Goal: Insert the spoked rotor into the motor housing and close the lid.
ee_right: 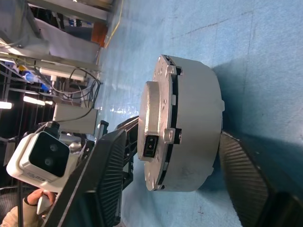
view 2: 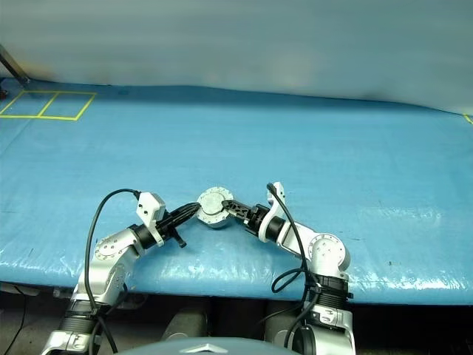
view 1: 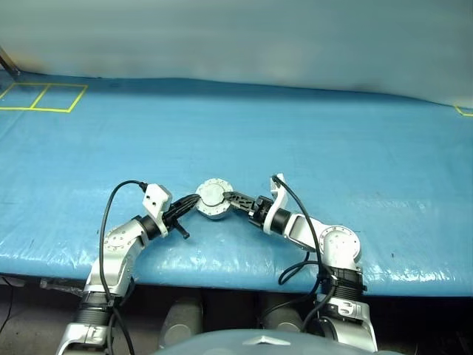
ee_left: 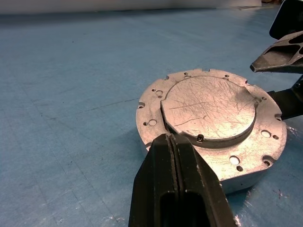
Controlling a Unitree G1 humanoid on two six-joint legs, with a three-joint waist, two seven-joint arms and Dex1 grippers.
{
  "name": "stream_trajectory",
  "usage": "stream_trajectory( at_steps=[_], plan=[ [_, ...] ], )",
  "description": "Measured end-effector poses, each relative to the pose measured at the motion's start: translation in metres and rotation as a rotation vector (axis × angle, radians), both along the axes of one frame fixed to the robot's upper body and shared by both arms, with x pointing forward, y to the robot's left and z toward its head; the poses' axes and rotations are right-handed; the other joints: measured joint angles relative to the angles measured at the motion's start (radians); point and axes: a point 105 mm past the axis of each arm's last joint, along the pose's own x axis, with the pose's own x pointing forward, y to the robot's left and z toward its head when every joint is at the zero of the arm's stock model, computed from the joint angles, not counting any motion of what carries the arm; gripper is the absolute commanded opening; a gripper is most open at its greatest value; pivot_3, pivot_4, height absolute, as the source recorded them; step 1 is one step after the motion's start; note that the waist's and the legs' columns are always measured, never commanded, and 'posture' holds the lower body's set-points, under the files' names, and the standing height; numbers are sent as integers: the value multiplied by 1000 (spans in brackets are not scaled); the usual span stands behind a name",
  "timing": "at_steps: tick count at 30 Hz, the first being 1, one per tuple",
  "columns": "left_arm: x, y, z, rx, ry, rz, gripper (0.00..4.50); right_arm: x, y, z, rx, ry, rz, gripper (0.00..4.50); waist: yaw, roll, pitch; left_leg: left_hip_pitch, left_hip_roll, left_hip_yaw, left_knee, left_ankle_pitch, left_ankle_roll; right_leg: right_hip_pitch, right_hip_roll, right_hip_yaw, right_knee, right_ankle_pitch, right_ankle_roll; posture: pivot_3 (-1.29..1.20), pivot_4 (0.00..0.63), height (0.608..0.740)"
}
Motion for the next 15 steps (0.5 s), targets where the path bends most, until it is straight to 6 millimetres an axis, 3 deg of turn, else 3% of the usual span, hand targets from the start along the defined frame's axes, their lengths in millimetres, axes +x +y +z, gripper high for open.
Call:
stream_trajectory(
  at_steps=[4,15],
  plan=[
    [-1,3,-2,9,3,12,0,1,1,1,15,0,-6,1128,-1,1,0,0,0,0,0,0,0,0,0,0,0,0,0,0,150,740],
    [-1,5,-3,5,5,29,0,1,4,1,4,1,2,1128,-7,1,0,0,0,0,0,0,0,0,0,0,0,0,0,0,150,740]
  ],
)
